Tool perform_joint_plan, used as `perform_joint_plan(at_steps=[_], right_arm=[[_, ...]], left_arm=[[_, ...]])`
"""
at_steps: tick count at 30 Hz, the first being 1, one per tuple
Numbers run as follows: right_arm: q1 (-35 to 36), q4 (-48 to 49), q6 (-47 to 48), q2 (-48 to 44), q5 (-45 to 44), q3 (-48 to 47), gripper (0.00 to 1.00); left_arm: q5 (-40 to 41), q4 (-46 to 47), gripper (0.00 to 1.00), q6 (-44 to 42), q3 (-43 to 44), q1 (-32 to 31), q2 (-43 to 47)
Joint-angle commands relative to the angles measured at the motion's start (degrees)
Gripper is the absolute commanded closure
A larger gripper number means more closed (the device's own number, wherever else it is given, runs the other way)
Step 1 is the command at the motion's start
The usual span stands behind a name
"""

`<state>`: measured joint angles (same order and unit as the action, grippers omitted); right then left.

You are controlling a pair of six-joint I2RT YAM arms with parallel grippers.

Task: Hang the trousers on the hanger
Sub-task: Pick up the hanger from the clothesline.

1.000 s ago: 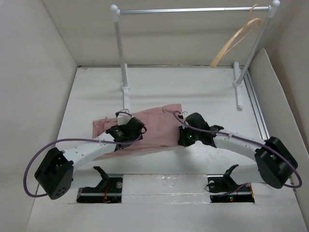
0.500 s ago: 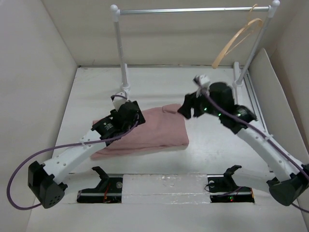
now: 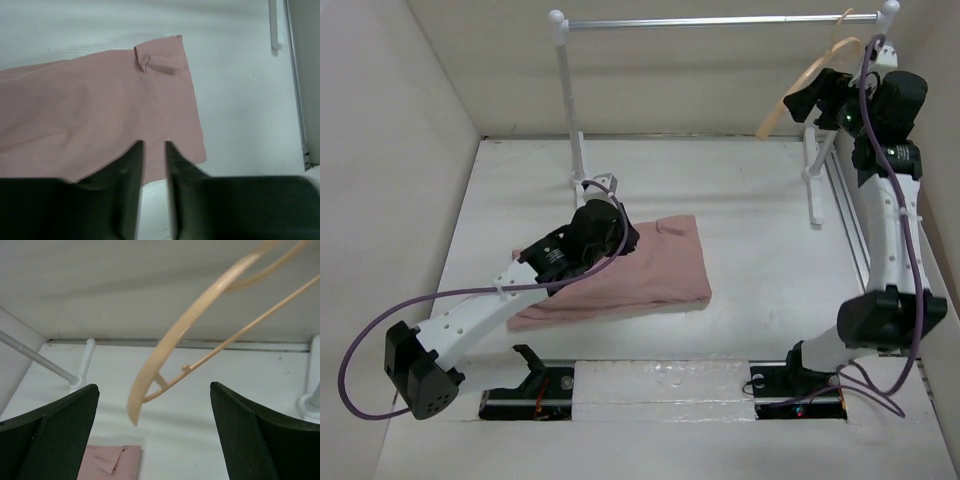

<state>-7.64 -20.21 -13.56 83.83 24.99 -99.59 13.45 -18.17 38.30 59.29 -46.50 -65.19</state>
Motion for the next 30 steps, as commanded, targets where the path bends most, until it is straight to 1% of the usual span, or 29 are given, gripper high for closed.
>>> perform_joint_plan(at_steps=[1,2,4,5,7,8,9,12,14,15,17,18,19,23,25,28,29,30], right_arm=[[-1.93,4.64,-5.76,6.94,9.18,-4.46,0.02],[-1.94,6.22,-6.73,8.52,10.24,-4.73,0.02],[-1.94,9.38,-9.97,10.99,12.0,-4.21,0.02],[-1.94,13.14,-10.95,11.52,12.53,-3.16,0.03],[-1.94,16.41,-13.5,12.49,13.94,-2.1,0.07],[-1.42,19.65,-14.2,12.67,14.46,-1.4,0.1],[-1.41,21.51,-15.08,12.93,14.56,-0.35,0.16],[-0.1,24.16,-15.62,14.34,15.34,0.27,0.25],[-0.1,24.6,-15.36,14.78,15.35,0.27,0.26],[0.43,24.25,-15.18,14.78,15.09,0.27,0.29],[0.43,21.72,-13.43,14.52,14.56,-1.04,0.29],[0.43,20.83,-12.03,14.43,12.99,-1.48,0.26],[0.43,20.56,-11.84,14.6,12.71,-2.61,0.26],[-0.1,20.82,-13.16,18.37,13.86,-5.17,0.25],[-0.1,22.74,-14.29,19.78,14.55,-6.14,0.28],[0.43,27.05,-16.93,19.7,15.09,-5.0,0.51],[0.43,26.98,-17.11,19.62,15.17,-5.0,0.65],[0.43,26.8,-17.29,19.27,15.26,-5.0,0.71]], left_arm=[[-4.31,4.81,0.81,-1.65,-2.15,-0.08,1.12],[-4.4,4.73,0.68,-1.74,-2.33,-0.08,1.2],[-4.4,4.64,0.61,-2.01,-2.95,-0.08,1.29],[-4.23,4.55,0.58,-2.18,-3.04,-0.08,1.64],[-4.4,4.99,0.58,-2.44,-3.56,-0.08,1.73],[-4.49,5.08,0.58,-2.53,-3.74,-0.08,1.73],[-4.84,5.08,0.58,-2.53,-3.91,-0.08,1.47],[-5.63,5.69,0.58,-2.1,-4.35,-0.08,0.59],[-6.33,6.13,0.59,-1.66,-4.71,-0.08,0.15],[-6.59,6.31,0.59,-1.65,-4.71,-0.08,0.15],[-6.6,6.4,0.59,-1.57,-4.71,-0.08,-0.03],[-6.42,6.4,0.59,-1.48,-4.62,-0.08,-0.2],[-6.42,6.31,0.59,-1.39,-4.62,-0.08,-0.12],[-6.25,6.04,0.6,-1.04,-4.53,-0.08,-0.11],[-6.25,5.96,0.6,-1.04,-4.53,-0.08,-0.11],[-5.98,5.43,0.61,-0.86,-4.44,-0.08,-0.03],[-5.9,5.34,0.61,-0.78,-4.62,-0.08,0.06],[-5.72,5.08,0.61,-0.51,-4.79,-0.08,0.41]])
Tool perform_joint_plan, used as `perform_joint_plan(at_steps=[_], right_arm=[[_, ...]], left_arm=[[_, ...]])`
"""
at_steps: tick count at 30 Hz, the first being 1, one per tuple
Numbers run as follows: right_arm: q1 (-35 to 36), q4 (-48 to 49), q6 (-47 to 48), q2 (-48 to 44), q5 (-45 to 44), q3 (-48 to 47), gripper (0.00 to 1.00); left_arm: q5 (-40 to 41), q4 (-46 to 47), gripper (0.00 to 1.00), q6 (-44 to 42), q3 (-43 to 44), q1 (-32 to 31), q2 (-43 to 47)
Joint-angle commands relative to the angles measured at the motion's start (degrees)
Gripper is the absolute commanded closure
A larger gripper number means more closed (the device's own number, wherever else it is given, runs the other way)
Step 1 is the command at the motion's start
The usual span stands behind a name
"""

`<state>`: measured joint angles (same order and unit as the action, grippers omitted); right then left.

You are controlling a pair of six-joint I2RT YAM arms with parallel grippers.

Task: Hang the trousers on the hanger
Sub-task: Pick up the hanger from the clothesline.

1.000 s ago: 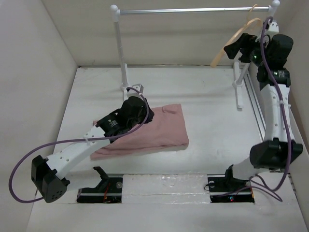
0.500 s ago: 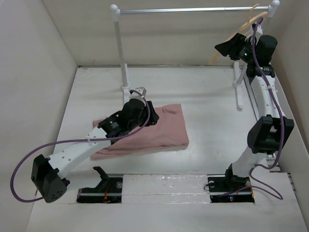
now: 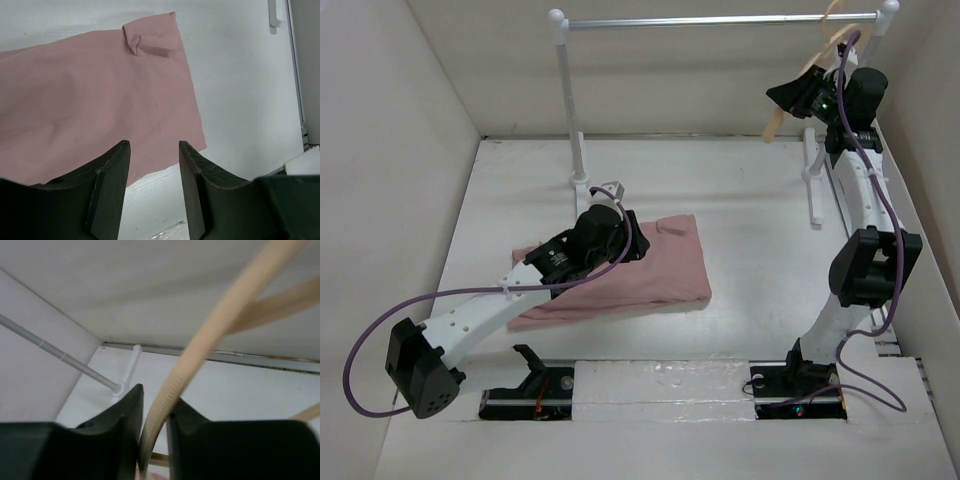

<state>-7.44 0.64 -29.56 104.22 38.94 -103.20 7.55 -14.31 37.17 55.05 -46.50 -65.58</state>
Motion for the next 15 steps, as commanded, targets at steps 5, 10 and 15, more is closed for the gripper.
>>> perform_joint_plan(at_steps=[5,10,15], right_arm=[[0.24,6.47,-0.59,-3.94,2.37,-0.6,0.97],[-0.29,5.68,0.82,-7.63,4.74,0.71,1.0],[-0.29,6.3,1.87,-14.74,9.04,10.37,1.0]], left_arm=[[-0.51,1.39,0.54,0.54,1.98,-0.08,0.9],[-1.92,0.86,0.46,-1.57,9.45,-0.08,-1.91],[-4.82,0.77,0.43,-4.55,21.84,-0.08,-6.82]])
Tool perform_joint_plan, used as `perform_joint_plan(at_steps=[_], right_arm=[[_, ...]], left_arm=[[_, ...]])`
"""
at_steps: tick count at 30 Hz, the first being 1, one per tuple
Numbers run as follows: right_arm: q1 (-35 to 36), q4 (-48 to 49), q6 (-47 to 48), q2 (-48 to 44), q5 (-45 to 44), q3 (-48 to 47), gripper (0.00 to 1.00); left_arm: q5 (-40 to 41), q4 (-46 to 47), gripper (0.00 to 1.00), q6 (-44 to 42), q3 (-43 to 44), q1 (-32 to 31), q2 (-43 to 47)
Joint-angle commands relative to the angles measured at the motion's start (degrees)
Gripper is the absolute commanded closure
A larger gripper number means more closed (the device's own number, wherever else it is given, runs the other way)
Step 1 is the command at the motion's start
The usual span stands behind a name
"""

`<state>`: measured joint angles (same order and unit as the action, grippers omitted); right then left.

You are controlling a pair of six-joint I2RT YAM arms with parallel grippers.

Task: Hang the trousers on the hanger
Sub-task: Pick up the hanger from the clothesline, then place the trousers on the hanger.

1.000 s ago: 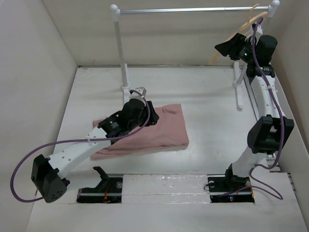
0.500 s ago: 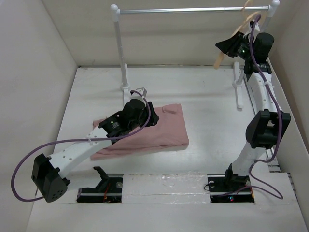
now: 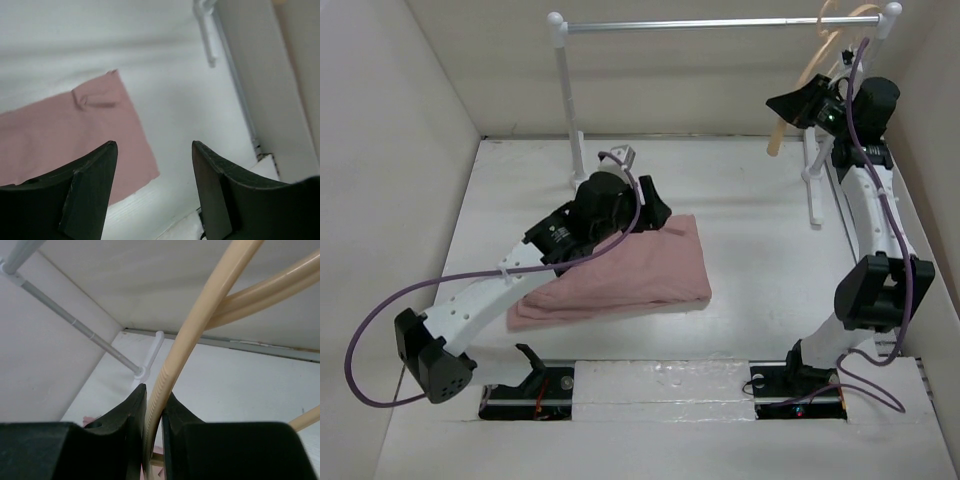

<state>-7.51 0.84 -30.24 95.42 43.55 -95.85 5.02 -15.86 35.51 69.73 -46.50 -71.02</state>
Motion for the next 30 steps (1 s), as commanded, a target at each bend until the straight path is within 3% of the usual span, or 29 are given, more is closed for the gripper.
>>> perform_joint_plan(at_steps=[1,7,12,15,21,30], right_arm=[[-0.23,5.41,3.08,-6.81,4.96,6.09,1.0],[0.92,-4.52,11.94,-14.9,5.67,14.98,1.0],[2.32,-15.33,22.13,-20.44,5.14,20.95,1.0],[6.26,-22.79,26.62,-24.39,3.74,25.43,1.0],[12.32,-27.29,28.66,-33.0,2.24,35.45,1.0],[16.2,-27.3,26.12,-37.32,1.63,38.46,1.0]], left_arm=[[-2.38,1.8,0.42,-3.42,9.26,-0.08,-2.35],[-4.66,0.48,0.38,-6.94,25.0,-0.08,-11.14],[-6.95,-0.57,0.3,-10.01,38.88,-3.94,-20.61],[-7.13,-2.07,0.26,-11.34,45.65,-5.35,-26.94],[-7.04,-0.58,0.25,-10.03,51.29,-5.35,-36.53],[-3.63,0.38,0.29,-8.0,49.98,-7.02,-41.39]])
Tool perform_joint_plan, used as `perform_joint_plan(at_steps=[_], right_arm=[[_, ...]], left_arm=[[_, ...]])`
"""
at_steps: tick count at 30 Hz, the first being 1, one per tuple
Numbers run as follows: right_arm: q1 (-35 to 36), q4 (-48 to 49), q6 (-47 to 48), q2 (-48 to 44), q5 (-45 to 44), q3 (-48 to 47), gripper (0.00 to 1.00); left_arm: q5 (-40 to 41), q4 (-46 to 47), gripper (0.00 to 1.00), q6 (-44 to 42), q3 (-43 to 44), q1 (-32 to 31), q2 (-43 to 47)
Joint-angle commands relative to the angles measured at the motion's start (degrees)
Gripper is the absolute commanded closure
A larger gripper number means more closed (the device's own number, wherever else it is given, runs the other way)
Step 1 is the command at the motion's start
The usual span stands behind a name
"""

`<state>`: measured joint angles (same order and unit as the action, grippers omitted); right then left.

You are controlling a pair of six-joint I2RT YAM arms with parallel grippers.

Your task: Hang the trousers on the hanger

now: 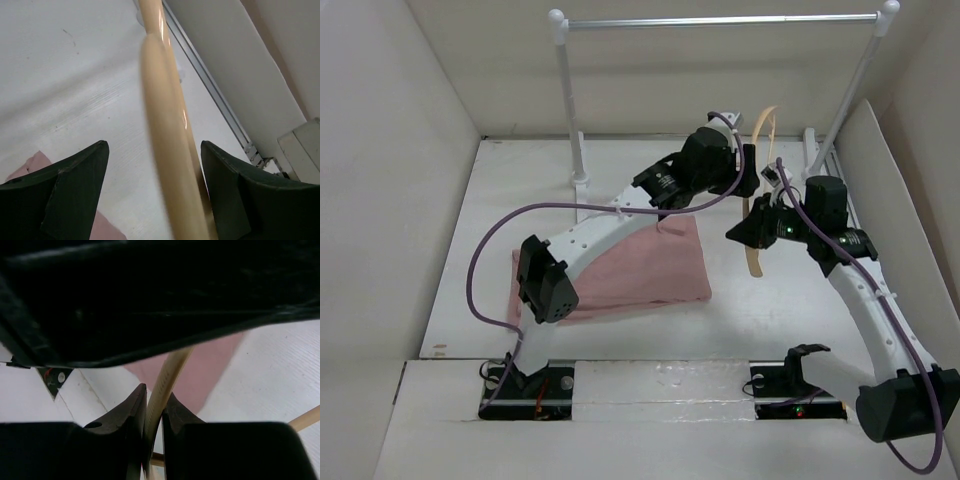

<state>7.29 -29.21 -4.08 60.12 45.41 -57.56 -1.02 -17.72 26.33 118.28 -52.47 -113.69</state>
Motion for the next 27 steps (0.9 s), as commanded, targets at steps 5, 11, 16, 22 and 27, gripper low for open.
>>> perform_joint_plan(at_steps=[5,11,16,22,27], right_arm=[[5.98,1.27,-1.02,-2.28,-3.22,-0.19,1.0],[5.46,-4.86,0.64,-5.01,-5.59,1.05,0.59],[0.54,-13.67,6.97,-9.22,-6.99,1.3,0.4],[-1.66,-12.2,8.21,-10.11,-4.28,7.0,0.61],[-0.35,1.07,5.57,-3.54,-4.36,11.24,0.71]], left_arm=[[5.58,9.88,0.58,3.9,-6.65,-2.82,4.26],[9.19,15.06,1.0,8.38,-17.35,-3.34,10.31],[10.49,26.66,1.0,19.17,-40.44,-4.92,18.84],[20.42,33.18,1.0,24.47,-52.16,-11.86,21.32],[21.67,37.66,1.0,28.34,-57.54,-11.87,19.65]])
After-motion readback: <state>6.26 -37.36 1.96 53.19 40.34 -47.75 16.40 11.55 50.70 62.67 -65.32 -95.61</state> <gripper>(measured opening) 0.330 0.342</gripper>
